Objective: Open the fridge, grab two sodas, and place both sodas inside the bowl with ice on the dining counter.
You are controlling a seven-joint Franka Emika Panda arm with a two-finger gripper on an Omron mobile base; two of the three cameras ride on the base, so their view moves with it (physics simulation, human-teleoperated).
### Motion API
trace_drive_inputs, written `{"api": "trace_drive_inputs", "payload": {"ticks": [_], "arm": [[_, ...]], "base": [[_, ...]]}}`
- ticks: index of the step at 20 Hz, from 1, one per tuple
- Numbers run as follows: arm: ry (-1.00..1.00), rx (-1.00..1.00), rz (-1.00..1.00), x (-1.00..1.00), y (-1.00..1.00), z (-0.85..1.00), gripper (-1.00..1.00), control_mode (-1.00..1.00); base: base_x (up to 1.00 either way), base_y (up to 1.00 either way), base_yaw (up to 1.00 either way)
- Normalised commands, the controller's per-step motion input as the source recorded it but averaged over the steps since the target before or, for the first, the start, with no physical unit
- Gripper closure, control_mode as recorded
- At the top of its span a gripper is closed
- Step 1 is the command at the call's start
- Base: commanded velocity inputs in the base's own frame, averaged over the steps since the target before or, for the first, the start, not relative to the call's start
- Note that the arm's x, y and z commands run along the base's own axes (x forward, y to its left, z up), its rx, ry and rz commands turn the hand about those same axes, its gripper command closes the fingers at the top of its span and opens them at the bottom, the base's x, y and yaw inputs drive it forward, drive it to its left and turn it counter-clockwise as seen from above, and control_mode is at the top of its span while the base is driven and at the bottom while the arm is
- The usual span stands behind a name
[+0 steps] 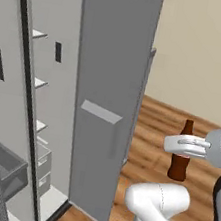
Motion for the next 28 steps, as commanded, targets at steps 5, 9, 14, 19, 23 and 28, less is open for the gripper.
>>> {"api": "trace_drive_inputs", "payload": {"ticks": [5,9,14,19,23,28], "arm": [[0.00,0.00,0.00,0.00,0.00,0.00,1.00,1.00],[0.00,0.00,0.00,0.00,0.00,0.00,1.00,1.00],[0.00,0.00,0.00,0.00,0.00,0.00,1.00,1.00],[0.00,0.00,0.00,0.00,0.00,0.00,1.00,1.00],[0.00,0.00,0.00,0.00,0.00,0.00,1.00,1.00],[0.00,0.00,0.00,0.00,0.00,0.00,1.00,1.00]], "base": [[-0.33,-0.16,-0.58],[-0.17,-0.32,-0.58],[0.00,-0.42,-0.61],[0.11,-0.32,-0.60],[0.38,-0.15,-0.57],[0.70,-0.01,-0.51]]}}
